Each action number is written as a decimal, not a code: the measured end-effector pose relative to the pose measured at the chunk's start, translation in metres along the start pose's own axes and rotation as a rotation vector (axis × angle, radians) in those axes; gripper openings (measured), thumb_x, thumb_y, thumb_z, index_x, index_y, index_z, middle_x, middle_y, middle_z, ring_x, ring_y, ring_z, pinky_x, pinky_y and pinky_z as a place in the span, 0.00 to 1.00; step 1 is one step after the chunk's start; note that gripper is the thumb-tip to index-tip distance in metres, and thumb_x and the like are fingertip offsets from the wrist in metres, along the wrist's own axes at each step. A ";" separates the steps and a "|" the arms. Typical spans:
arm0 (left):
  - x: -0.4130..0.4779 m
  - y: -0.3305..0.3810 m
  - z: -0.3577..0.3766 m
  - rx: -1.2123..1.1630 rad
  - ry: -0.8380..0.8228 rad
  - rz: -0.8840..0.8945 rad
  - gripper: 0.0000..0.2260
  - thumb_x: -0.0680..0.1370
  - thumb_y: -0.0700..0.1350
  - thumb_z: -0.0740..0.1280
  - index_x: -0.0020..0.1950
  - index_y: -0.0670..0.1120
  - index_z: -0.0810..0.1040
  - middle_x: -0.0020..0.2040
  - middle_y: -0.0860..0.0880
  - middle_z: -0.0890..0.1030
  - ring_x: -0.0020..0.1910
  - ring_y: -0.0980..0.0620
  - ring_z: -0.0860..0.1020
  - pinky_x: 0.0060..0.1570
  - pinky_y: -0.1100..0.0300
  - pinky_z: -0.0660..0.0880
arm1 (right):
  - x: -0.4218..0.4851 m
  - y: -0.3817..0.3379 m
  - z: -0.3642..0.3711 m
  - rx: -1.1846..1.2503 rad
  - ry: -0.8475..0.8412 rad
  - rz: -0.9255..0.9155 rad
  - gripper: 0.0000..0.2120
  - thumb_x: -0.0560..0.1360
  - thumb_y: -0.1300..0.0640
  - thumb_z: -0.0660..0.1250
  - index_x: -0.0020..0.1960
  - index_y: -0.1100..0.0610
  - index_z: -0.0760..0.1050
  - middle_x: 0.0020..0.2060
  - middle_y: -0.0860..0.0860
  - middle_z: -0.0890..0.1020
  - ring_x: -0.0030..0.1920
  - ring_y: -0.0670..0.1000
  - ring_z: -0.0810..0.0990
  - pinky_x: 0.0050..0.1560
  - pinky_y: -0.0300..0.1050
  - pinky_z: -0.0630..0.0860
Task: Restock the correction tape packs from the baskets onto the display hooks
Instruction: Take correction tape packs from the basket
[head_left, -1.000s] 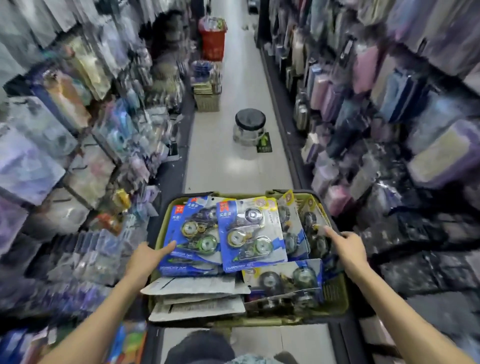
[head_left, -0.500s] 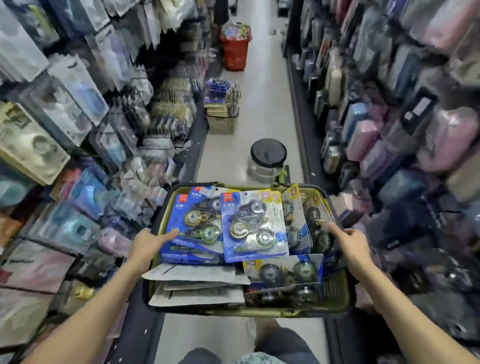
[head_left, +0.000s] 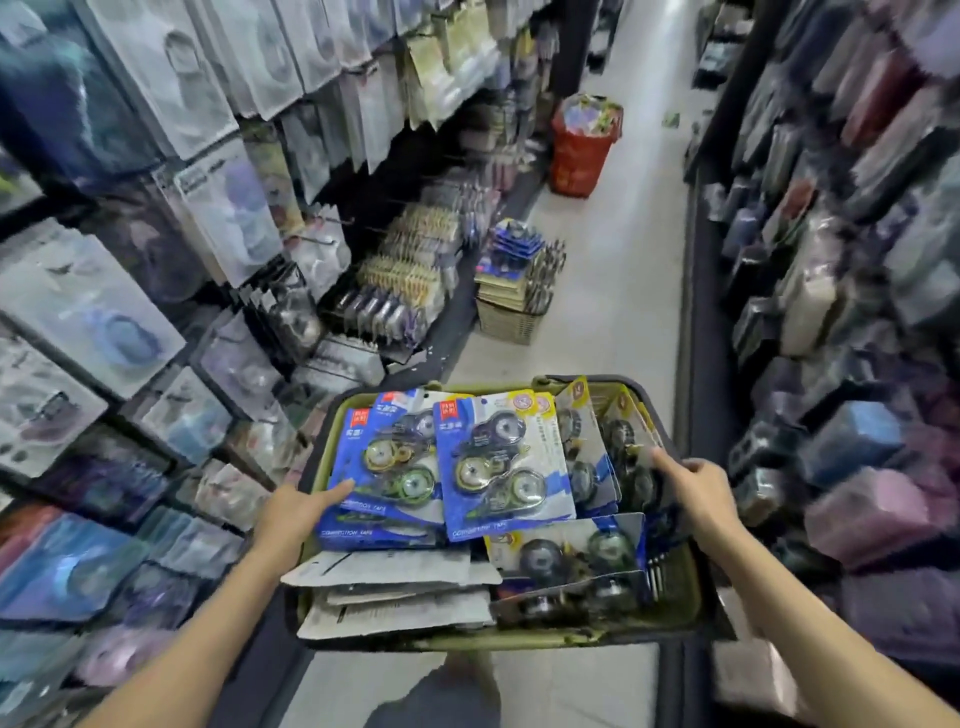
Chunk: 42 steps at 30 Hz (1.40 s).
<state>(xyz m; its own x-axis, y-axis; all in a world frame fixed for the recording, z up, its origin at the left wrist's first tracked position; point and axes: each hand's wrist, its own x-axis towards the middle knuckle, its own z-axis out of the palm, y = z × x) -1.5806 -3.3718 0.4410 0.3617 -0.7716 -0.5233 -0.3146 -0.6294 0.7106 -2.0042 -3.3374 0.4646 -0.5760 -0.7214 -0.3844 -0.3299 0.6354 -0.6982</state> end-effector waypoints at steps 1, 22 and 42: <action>0.018 0.007 0.008 -0.031 -0.003 -0.012 0.33 0.67 0.54 0.80 0.62 0.34 0.76 0.55 0.39 0.82 0.50 0.41 0.79 0.48 0.49 0.74 | 0.021 -0.013 0.005 -0.005 -0.004 0.007 0.25 0.71 0.36 0.69 0.38 0.59 0.78 0.33 0.54 0.81 0.37 0.57 0.78 0.41 0.52 0.72; 0.116 0.133 0.122 -0.283 0.399 -0.382 0.18 0.66 0.53 0.81 0.46 0.46 0.78 0.47 0.45 0.82 0.43 0.46 0.79 0.52 0.50 0.76 | 0.346 -0.263 0.103 -0.289 -0.486 -0.239 0.22 0.73 0.39 0.69 0.44 0.59 0.77 0.36 0.58 0.82 0.37 0.61 0.81 0.39 0.58 0.79; 0.070 0.051 0.115 -0.515 0.659 -0.701 0.30 0.60 0.61 0.78 0.53 0.43 0.80 0.46 0.43 0.82 0.46 0.40 0.81 0.54 0.44 0.77 | 0.302 -0.322 0.240 -0.424 -0.791 -0.351 0.12 0.77 0.48 0.69 0.44 0.57 0.73 0.40 0.55 0.79 0.39 0.55 0.78 0.52 0.58 0.77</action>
<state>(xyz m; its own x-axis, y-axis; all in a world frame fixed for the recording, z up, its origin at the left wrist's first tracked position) -1.6723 -3.4687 0.3861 0.7648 0.0415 -0.6429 0.4946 -0.6772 0.5447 -1.8921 -3.8265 0.4283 0.2269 -0.7679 -0.5991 -0.7195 0.2824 -0.6345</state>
